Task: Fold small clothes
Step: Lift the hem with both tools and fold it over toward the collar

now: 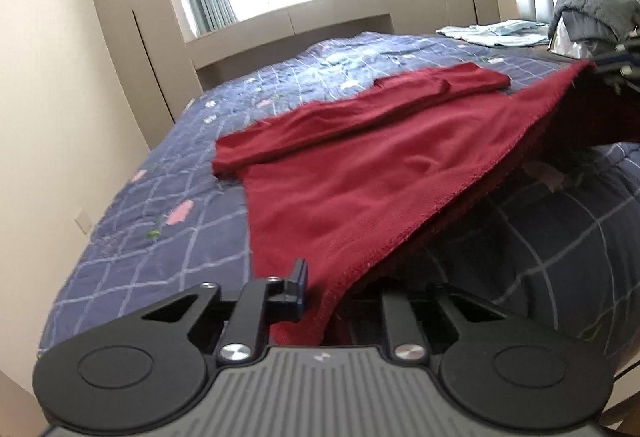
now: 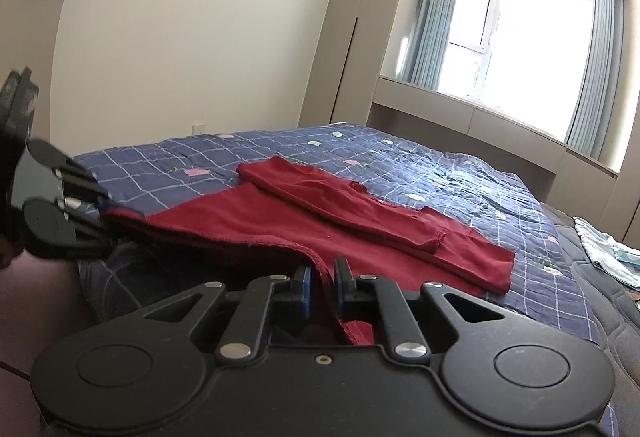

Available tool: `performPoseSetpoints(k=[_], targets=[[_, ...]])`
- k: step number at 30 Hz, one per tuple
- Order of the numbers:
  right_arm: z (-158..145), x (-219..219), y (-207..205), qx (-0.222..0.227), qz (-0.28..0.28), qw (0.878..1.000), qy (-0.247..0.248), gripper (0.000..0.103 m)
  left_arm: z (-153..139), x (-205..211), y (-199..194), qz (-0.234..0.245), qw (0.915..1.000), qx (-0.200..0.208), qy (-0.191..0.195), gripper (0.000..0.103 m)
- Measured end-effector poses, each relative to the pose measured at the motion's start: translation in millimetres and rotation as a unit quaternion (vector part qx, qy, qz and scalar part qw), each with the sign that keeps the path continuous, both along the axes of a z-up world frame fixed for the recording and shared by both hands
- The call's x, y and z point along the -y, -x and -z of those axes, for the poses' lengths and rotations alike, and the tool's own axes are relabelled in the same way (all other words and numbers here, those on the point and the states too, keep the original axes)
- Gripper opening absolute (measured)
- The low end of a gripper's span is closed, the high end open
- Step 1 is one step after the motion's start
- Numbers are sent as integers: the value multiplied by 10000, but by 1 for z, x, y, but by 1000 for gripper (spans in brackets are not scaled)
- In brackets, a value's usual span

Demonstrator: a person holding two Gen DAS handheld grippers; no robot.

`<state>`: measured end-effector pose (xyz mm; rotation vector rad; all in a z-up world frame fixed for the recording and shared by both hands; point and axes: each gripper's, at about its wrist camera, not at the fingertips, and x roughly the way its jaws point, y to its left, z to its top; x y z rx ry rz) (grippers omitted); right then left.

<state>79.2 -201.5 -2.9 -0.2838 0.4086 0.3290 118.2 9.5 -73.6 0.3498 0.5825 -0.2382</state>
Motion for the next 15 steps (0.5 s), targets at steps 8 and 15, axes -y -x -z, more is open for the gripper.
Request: performPoseSetpoints(k=[8,15], targets=[[40,-11,0,-270,63,9944,1022,31,-24,-23,-11,-162,9973,117,712,7],[67,-16,13,-231,-18,9792,2014,14,-36,-12,-15,224,9987,398,232,6]])
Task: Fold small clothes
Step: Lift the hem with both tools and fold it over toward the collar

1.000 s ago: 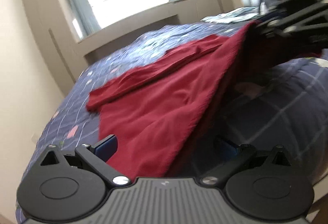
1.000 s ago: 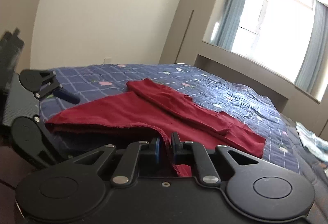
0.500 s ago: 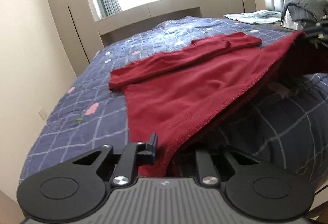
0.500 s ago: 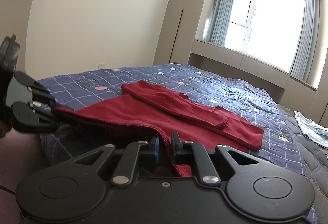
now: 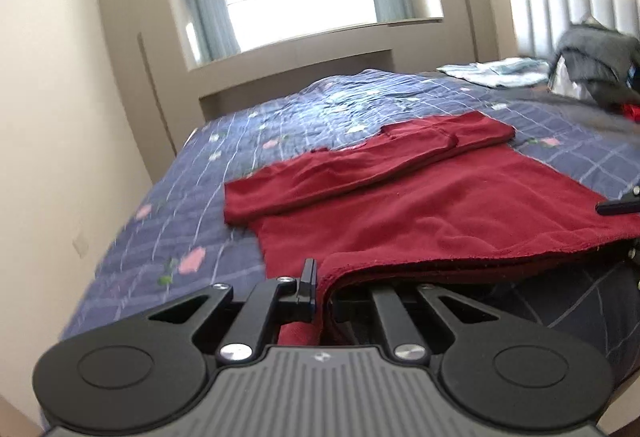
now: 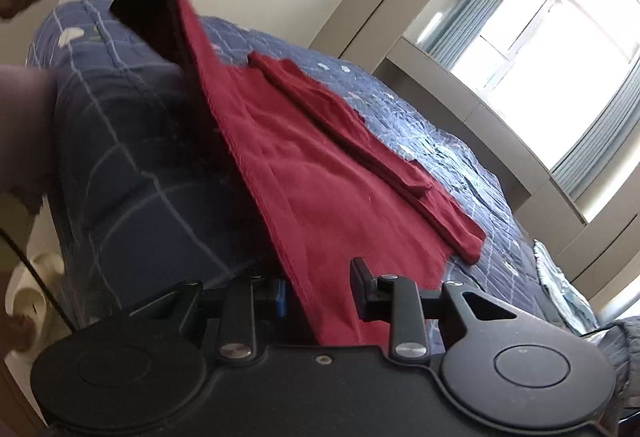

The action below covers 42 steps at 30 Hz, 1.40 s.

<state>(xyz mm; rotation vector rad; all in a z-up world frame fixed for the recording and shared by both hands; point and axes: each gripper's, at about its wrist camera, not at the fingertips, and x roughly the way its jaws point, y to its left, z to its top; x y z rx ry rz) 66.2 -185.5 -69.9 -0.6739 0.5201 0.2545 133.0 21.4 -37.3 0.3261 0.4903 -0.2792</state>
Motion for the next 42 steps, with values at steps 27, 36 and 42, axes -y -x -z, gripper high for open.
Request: performPoseSetpoints(k=[27,36,42], targets=[[-77,25,53,-1961,-865,9751,-566,3,-13,-24,92,975,9871,-1252,231,4],[-119,38,34,-2476,-1183,9564,-1000,3,-50,-38,62,1040,9799,-1625,515,5],[-139,41,-13,-2169,-1270,9654,-700,4,-82,-19,12,1561,9831,-954,-93,5]])
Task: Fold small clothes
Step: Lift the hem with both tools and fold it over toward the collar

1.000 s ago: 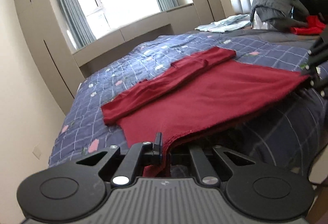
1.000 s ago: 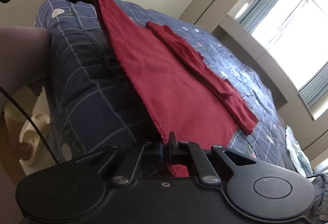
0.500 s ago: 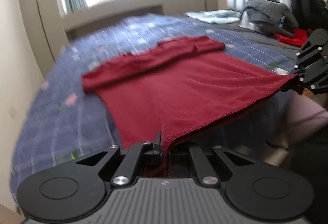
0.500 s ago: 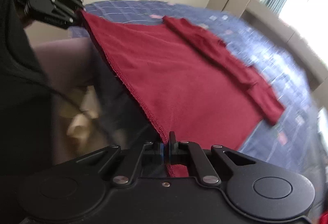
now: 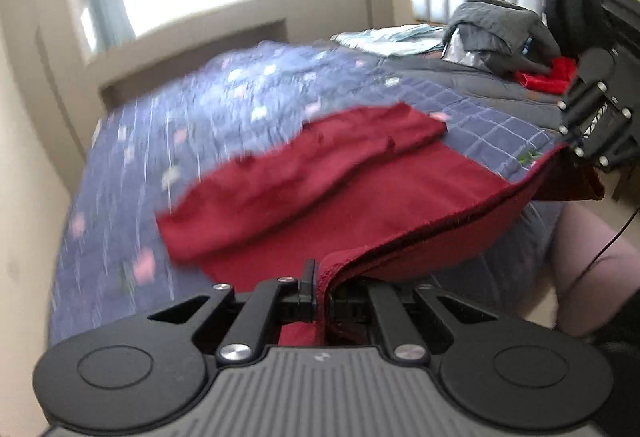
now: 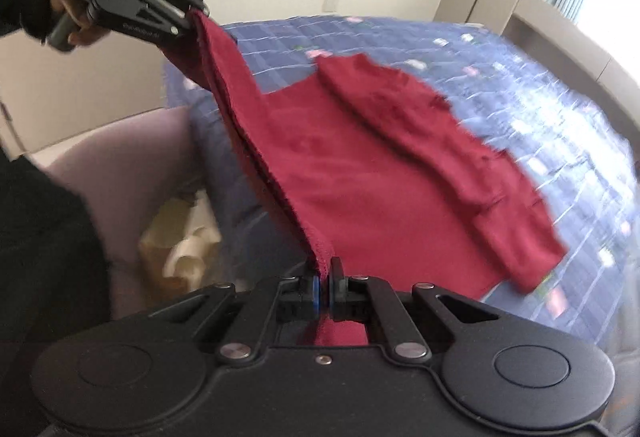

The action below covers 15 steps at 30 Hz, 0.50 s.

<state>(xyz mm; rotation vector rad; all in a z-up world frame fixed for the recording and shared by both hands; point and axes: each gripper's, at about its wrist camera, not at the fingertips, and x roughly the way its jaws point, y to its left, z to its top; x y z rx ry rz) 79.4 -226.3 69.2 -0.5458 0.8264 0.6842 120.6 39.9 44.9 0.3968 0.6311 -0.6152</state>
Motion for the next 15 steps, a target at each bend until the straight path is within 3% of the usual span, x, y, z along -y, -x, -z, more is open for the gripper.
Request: performPoseSetpoints(k=[3,10,15], targets=[[-11,3,-25,481,-42,9984,293,4,-16,9,-30,140,9999,23,70,5],[-25,3,-98,1403,-140,9861,885,4,-28,19,-129,-132,9986,-494,147,5],[-14,14,-167,1532,-49,9825,1057,4,-24,18,-202,-404,9955,-802,317,6]])
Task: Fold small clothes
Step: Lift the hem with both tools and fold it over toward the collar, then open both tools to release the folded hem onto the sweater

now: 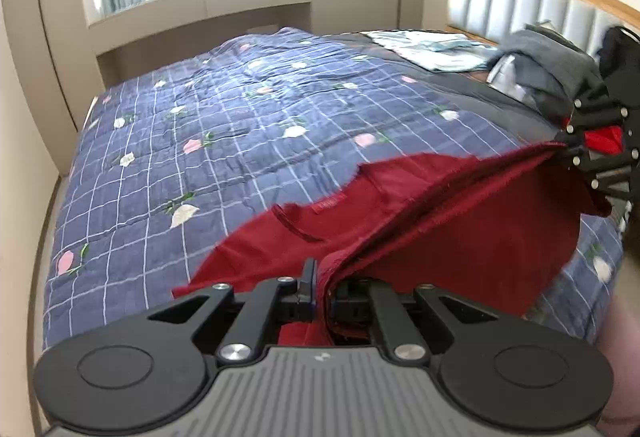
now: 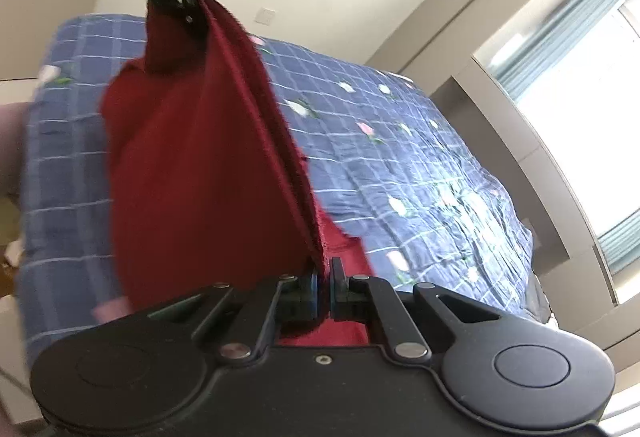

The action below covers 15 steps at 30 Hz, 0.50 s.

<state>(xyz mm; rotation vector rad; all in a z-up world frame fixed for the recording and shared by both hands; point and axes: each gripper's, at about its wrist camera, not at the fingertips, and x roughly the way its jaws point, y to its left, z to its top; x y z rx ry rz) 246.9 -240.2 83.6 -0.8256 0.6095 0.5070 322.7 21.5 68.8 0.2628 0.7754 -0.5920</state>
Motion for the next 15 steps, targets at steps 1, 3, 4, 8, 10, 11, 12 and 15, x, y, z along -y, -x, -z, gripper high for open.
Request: performPoseSetpoints(k=[1,3,4,8,10,11,12,15], targets=[[2,3,-14,-29,42,10000,-29,4,2,2,-13,-35,10000,-8,-31,6],[11,9,-45,-93,137,9998,-84,4,9,6,-39,-121,9999,-25,-78,6],[16,10,-58,-128,176,9997,-102,4,14,8,-53,-158,9998,-21,-103,6],[42,21,-113,-381,352,9984,-224,4,41,17,-102,-272,9989,-224,-317,6],[57,23,-138,-502,431,9974,-282,5,56,19,-125,-333,9981,-382,-364,6],[64,26,-149,-568,475,9967,-319,6,63,19,-135,-366,9976,-472,-362,8],[71,26,-158,-631,532,9959,-357,10,72,19,-147,-415,9968,-589,-347,12],[93,34,-186,-813,746,9929,-441,18,96,19,-172,-545,9935,-945,-333,25]])
